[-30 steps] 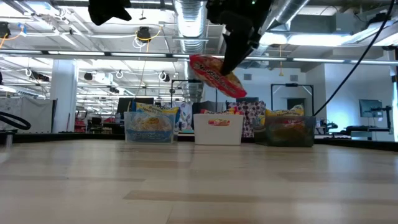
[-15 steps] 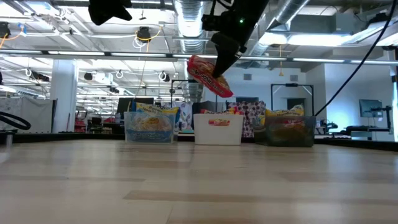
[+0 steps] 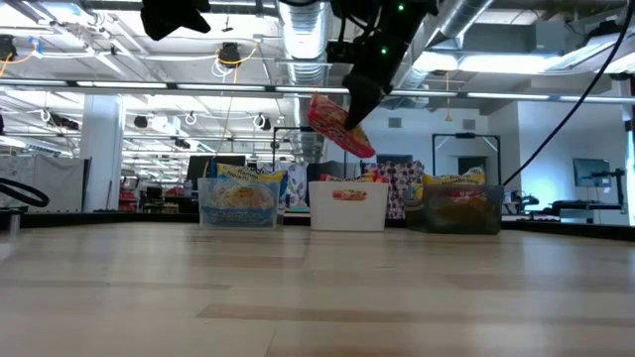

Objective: Sort Maruchan noodles
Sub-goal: Put the red noodle pack into the white bin

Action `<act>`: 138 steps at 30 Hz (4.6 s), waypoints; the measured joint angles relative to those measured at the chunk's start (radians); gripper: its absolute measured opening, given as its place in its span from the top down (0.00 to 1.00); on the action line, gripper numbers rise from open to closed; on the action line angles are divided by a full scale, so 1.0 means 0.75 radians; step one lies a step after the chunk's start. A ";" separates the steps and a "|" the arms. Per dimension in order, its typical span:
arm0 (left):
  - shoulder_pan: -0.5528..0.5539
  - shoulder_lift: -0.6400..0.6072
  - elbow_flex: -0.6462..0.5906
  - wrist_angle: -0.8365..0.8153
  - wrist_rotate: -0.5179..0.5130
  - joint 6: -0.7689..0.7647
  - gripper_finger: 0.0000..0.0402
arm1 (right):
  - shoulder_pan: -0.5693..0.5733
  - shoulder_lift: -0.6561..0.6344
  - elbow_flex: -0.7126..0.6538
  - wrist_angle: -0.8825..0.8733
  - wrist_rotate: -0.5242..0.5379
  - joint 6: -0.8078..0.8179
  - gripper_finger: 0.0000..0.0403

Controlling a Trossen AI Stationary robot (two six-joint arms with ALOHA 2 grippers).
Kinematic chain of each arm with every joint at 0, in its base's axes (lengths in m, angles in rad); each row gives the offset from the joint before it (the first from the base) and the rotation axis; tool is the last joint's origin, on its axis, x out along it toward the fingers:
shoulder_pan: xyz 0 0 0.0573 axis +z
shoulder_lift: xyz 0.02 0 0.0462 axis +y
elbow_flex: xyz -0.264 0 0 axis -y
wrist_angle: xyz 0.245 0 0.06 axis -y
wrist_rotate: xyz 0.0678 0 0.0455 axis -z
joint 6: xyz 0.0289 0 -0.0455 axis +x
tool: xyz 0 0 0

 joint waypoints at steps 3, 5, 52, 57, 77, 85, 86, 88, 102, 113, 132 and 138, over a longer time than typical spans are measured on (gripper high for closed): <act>0.000 0.000 0.000 0.000 0.000 0.001 0.64 | -0.023 0.001 0.000 0.000 0.025 -0.042 0.99; 0.000 0.000 0.000 0.000 0.000 0.001 0.64 | -0.040 0.001 0.000 0.000 0.084 -0.072 0.99; 0.000 0.000 -0.001 -0.001 0.000 0.018 0.64 | -0.092 0.003 -0.262 0.221 0.052 0.175 0.99; 0.000 0.000 -0.001 -0.001 0.000 0.017 0.64 | -0.093 0.003 -0.262 0.234 0.054 0.168 0.96; 0.000 0.000 -0.001 -0.003 0.001 0.017 0.64 | -0.093 -0.001 -0.257 0.235 0.053 0.171 0.76; 0.000 0.000 -0.001 -0.013 0.001 0.017 0.64 | -0.139 -0.002 -0.182 0.139 -0.196 0.377 0.76; 0.000 0.000 -0.001 -0.012 0.001 0.017 0.64 | -0.156 0.002 -0.182 0.140 -0.261 0.413 0.76; 0.000 0.000 -0.001 -0.013 0.001 0.017 0.64 | -0.183 0.029 -0.182 0.145 -0.336 0.476 0.76; 0.000 -0.001 -0.001 -0.030 0.001 0.030 0.64 | -0.200 0.176 -0.181 0.222 -0.391 0.641 0.76; 0.000 -0.001 -0.001 -0.041 -0.011 0.031 0.64 | -0.234 0.170 -0.182 0.191 -0.405 0.827 0.76; 0.000 -0.001 -0.001 -0.041 -0.013 0.031 0.64 | -0.273 0.000 -0.185 -0.080 -0.356 0.827 0.76; 0.000 -0.001 -0.001 -0.041 -0.037 0.030 0.64 | -0.283 0.002 -0.214 -0.055 -0.361 0.828 0.76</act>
